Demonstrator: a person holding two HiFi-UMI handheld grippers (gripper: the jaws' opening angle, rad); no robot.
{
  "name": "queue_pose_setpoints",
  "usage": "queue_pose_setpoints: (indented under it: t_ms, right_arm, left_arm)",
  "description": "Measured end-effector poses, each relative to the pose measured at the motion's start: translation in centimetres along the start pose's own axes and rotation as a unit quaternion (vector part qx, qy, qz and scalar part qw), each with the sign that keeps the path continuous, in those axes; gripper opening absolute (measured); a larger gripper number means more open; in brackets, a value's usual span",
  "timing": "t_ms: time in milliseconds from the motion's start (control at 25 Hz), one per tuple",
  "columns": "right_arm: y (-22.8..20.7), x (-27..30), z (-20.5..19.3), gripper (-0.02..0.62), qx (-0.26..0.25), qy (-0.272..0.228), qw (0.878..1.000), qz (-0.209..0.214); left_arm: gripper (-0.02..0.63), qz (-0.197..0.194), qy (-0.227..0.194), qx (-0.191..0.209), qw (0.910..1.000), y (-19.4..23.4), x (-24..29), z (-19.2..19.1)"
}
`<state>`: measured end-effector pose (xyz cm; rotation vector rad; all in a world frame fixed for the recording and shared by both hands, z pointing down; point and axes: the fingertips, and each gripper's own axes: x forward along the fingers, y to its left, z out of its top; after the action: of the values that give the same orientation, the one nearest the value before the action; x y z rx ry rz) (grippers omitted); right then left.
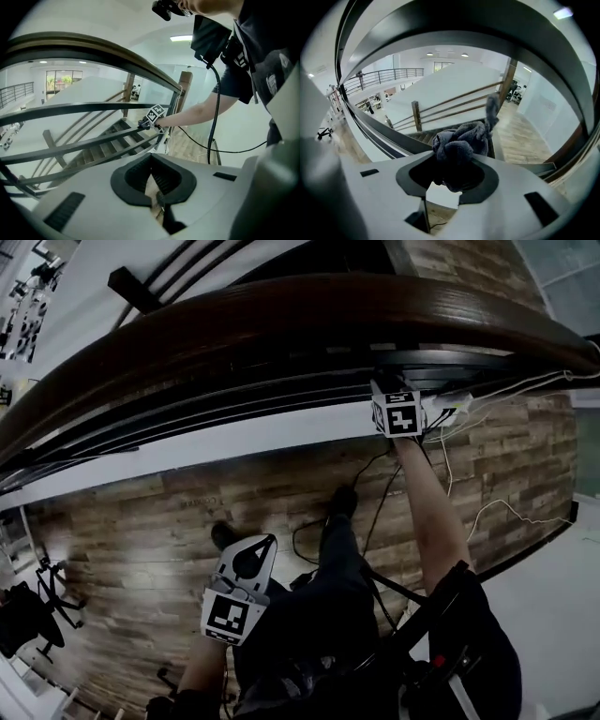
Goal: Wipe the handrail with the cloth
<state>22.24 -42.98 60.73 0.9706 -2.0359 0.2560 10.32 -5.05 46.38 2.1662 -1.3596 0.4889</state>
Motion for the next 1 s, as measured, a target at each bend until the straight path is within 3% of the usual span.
queue_pose_setpoints:
  t_ms: [160,320,480,680,800,1000]
  right_arm:
    - [11.5,2.2,3.1,0.123,-0.019,0.007,1.0,-0.01]
    - [22.7,3.2,7.0,0.123,-0.035,0.005,0.999,-0.012]
    - [36.8,3.9,12.0,0.123,-0.104,-0.005,0.994,0.042]
    - [51.1,6.3,16.6,0.104,-0.153,-0.009,0.984,0.091]
    - [56.5,7.3,18.3,0.104,-0.17,-0.011,0.979,0.114]
    - [60.0,6.9,19.1,0.106,-0.175,-0.033,0.974,0.142]
  left_arm:
    - [0.008,0.017,-0.025,-0.012,0.9995,8.4,-7.5,-5.5]
    - [0.008,0.041,-0.043,-0.064,0.9962,15.5,-15.3,-11.7]
    - [0.008,0.097,-0.047,-0.093,0.9899,19.6,-22.1,-17.0]
    - [0.008,0.156,-0.062,-0.154,0.9737,21.9,-27.6,-21.5]
    - [0.008,0.19,-0.063,-0.19,0.9613,22.8,-29.9,-24.2]
    - [0.008,0.233,-0.064,-0.226,0.9438,24.2,-32.7,-27.5]
